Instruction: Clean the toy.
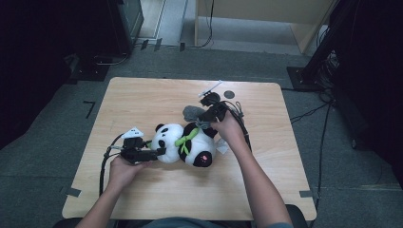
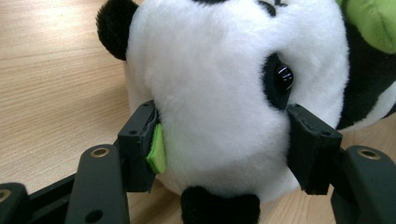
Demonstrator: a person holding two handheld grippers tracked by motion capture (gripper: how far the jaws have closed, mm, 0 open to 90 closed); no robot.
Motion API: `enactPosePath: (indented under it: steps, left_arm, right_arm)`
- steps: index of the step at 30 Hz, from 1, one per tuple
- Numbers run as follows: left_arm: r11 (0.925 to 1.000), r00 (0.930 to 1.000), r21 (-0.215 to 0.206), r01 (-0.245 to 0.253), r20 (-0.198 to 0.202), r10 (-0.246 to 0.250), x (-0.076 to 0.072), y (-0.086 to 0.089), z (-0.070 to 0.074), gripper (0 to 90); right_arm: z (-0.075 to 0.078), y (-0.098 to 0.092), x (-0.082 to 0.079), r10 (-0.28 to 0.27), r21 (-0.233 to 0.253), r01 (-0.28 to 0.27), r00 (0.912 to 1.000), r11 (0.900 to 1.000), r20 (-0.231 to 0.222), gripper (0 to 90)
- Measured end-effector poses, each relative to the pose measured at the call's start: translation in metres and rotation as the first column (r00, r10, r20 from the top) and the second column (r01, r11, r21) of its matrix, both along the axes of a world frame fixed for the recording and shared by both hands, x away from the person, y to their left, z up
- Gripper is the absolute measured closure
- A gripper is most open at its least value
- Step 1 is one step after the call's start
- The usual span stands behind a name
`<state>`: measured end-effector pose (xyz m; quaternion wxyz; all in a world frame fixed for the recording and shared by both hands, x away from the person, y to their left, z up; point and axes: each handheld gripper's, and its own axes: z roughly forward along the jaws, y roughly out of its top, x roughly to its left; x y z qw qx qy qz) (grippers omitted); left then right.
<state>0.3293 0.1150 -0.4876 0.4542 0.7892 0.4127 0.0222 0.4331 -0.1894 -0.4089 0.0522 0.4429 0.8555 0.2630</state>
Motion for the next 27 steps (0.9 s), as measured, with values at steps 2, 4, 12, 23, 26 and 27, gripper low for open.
enactPosePath:
  steps: [2, 4, 12, 23, 26, 27]
  left_arm:
    - [1.0000, 1.0000, 0.002, 0.002, -0.001, -0.002, 0.000, 0.000, 0.000, 36.3]
    - [1.0000, 1.0000, 0.005, 0.004, -0.001, -0.004, 0.000, 0.001, 0.000, 36.3]
    - [1.0000, 0.9999, -0.007, -0.004, -0.013, 0.004, 0.001, 0.002, -0.001, 35.9]
    - [0.9999, 0.9999, -0.012, 0.007, 0.012, -0.007, -0.001, 0.002, -0.001, 34.7]
    - [0.9998, 0.9998, -0.014, 0.011, 0.018, -0.011, -0.001, 0.002, -0.001, 34.4]
    - [0.9998, 0.9998, -0.014, 0.011, 0.018, -0.011, -0.001, 0.002, -0.001, 34.4]
  right_arm:
    - [-0.003, -0.013, 0.001, -0.029, 0.019, 0.029, 0.9995, 0.999, -0.013, 77.1]
    - [-0.005, -0.022, 0.002, -0.047, 0.021, 0.047, 0.9984, 0.999, -0.033, 77.4]
    - [-0.025, -0.055, -0.004, -0.040, 0.036, 0.044, 0.9941, 0.998, -0.101, 77.5]
    - [0.025, -0.051, -0.016, -0.063, 0.149, 0.047, 0.9932, 0.988, 0.098, 77.1]
    - [0.042, -0.035, -0.022, -0.024, 0.178, -0.004, 0.9874, 0.984, 0.156, 76.8]
    - [0.042, -0.035, -0.022, -0.024, 0.178, -0.004, 0.9874, 0.984, 0.156, 76.8]
